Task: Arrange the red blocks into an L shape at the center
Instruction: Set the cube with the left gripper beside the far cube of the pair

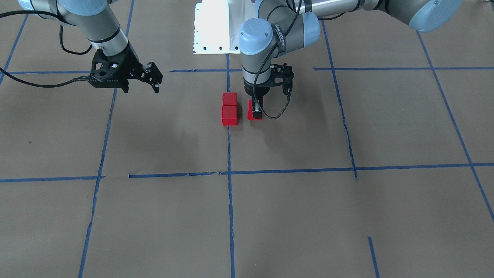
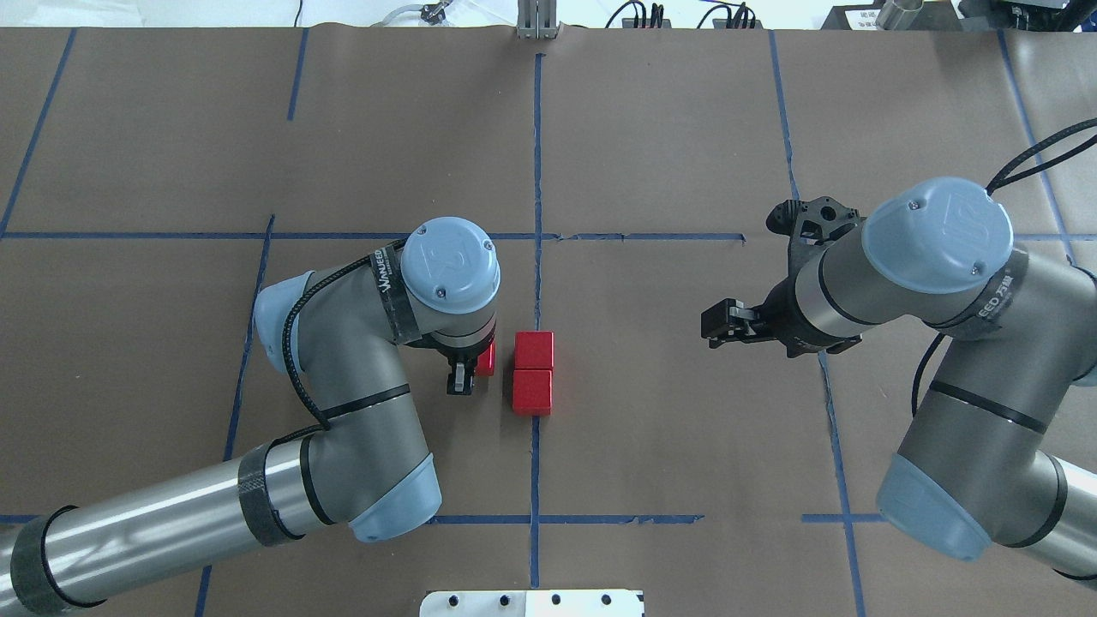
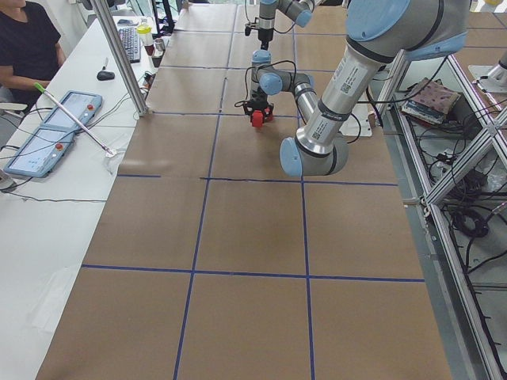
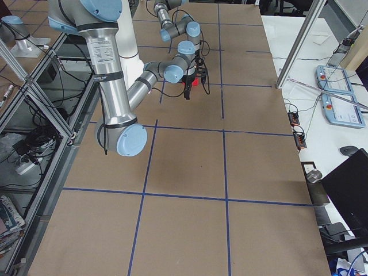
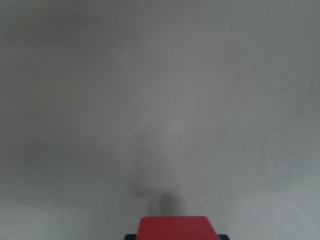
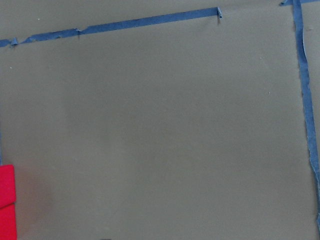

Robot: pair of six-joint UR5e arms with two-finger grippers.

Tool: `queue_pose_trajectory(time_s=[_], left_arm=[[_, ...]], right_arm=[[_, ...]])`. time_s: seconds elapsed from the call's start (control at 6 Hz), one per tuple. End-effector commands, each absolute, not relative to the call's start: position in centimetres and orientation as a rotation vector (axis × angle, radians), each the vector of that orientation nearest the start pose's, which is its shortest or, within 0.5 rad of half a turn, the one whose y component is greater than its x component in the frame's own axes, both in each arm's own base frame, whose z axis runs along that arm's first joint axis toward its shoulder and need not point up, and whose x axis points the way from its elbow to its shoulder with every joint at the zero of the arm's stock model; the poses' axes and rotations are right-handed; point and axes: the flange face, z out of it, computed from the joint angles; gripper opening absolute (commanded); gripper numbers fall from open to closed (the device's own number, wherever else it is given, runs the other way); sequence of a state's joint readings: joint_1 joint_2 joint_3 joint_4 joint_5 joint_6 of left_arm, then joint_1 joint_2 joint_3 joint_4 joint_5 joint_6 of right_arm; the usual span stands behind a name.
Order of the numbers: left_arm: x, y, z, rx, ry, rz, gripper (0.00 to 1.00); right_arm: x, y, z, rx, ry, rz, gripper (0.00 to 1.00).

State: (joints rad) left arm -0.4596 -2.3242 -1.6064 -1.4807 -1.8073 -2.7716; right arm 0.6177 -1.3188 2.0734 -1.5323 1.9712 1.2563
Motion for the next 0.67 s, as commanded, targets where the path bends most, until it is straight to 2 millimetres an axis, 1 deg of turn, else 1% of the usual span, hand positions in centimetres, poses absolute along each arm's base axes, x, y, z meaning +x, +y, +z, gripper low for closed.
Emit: queue_pose_trajectory(time_s=[0.0, 0.17, 0.33, 0.5], left_arm=[[58.6, -41.2, 19.6, -0.527, 0.638, -1.508, 0.0], [58.8, -41.3, 20.0, -0.527, 0.63, -1.521, 0.0], [60.0, -41.8, 20.2, -0.536, 0.63, -1.535, 0.0], [60.7, -42.1, 20.0, -0.538, 0.624, -1.547, 0.0]], right_arm=[[-37.4, -38.2, 29.8, 0.014, -0.87, 0.125, 1.0], [-37.4, -38.2, 30.1, 0.011, -0.865, 0.127, 1.0], [-37.4, -38.1, 30.2, 0.008, -0.864, 0.125, 1.0], [-37.4, -38.1, 30.2, 0.009, -0.864, 0.124, 1.0]])
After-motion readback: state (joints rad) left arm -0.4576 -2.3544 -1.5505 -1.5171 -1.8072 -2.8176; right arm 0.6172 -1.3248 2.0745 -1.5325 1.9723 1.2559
